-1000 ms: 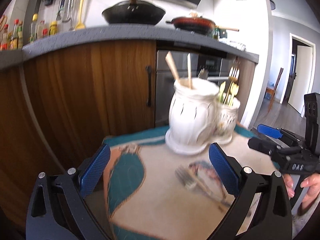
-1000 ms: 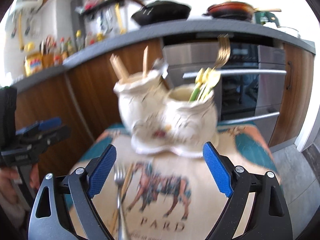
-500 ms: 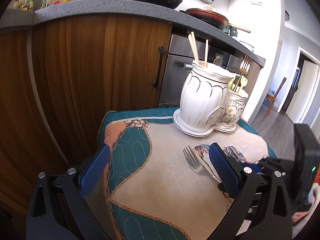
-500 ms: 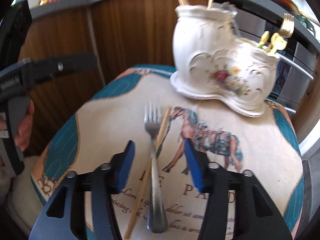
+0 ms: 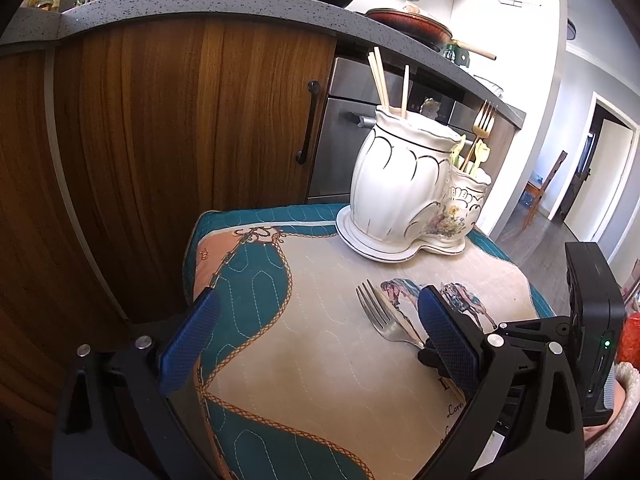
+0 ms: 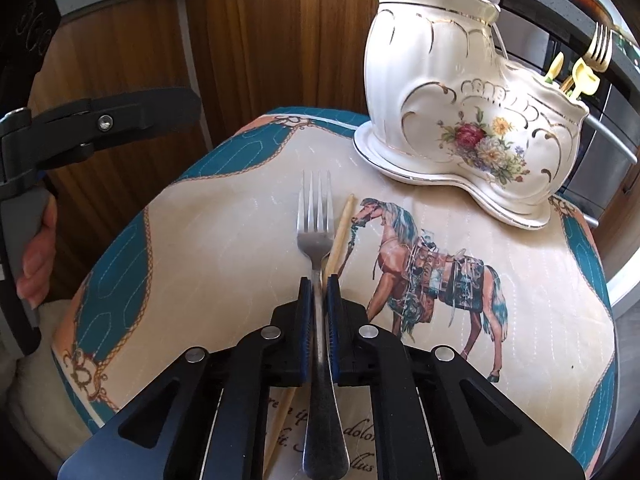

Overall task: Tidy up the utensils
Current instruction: 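Grasp the silver fork with the right tool while the left tool moves to the last chopstick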

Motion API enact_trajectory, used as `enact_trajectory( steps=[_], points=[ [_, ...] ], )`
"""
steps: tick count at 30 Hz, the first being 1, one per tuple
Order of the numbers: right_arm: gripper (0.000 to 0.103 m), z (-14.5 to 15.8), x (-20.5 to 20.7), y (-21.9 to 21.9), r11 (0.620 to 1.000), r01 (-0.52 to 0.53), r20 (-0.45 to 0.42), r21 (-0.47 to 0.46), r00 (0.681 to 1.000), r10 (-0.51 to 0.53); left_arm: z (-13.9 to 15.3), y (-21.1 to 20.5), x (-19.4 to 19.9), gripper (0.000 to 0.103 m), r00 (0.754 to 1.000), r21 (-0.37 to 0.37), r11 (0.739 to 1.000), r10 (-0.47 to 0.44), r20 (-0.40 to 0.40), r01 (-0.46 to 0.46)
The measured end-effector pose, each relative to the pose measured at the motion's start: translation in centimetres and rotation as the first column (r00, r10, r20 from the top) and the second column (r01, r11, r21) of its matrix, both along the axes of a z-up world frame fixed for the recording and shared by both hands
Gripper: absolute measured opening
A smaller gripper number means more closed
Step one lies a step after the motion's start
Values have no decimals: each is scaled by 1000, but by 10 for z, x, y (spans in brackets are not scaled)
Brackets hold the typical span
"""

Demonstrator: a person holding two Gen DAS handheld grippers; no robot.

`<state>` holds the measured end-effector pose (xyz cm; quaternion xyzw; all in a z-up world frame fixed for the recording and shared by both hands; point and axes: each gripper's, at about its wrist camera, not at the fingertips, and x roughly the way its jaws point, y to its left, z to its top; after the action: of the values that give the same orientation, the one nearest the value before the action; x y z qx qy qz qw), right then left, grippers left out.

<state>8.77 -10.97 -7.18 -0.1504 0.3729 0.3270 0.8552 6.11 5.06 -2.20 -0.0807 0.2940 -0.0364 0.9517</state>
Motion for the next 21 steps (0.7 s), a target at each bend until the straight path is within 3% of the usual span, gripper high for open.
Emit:
enact_trajectory(
  steps=[14,17,18,19,21],
  points=[
    [7,23,-9,-28,989,-9,-24,146,1000,12,-1,-12,4,97,1000,27,1000,-15,-18,15],
    [7,19,-3,-29,981,-15,-99,194,994,35,-2,-16,5,97,1000,37,999,-16,-23,17],
    [7,12,5,-31,970,-12,-194,244,979,61,-3,-17,5,97,1000,36,999,-16,-26,17],
    [6,6,11,-29,966,1,-235,259,970,62,-3,-17,6,97,999,34,999,-16,-29,17],
    [7,2,12,-30,972,12,-229,235,972,44,-4,-19,7,97,999,34,999,-19,-34,20]
  ],
)
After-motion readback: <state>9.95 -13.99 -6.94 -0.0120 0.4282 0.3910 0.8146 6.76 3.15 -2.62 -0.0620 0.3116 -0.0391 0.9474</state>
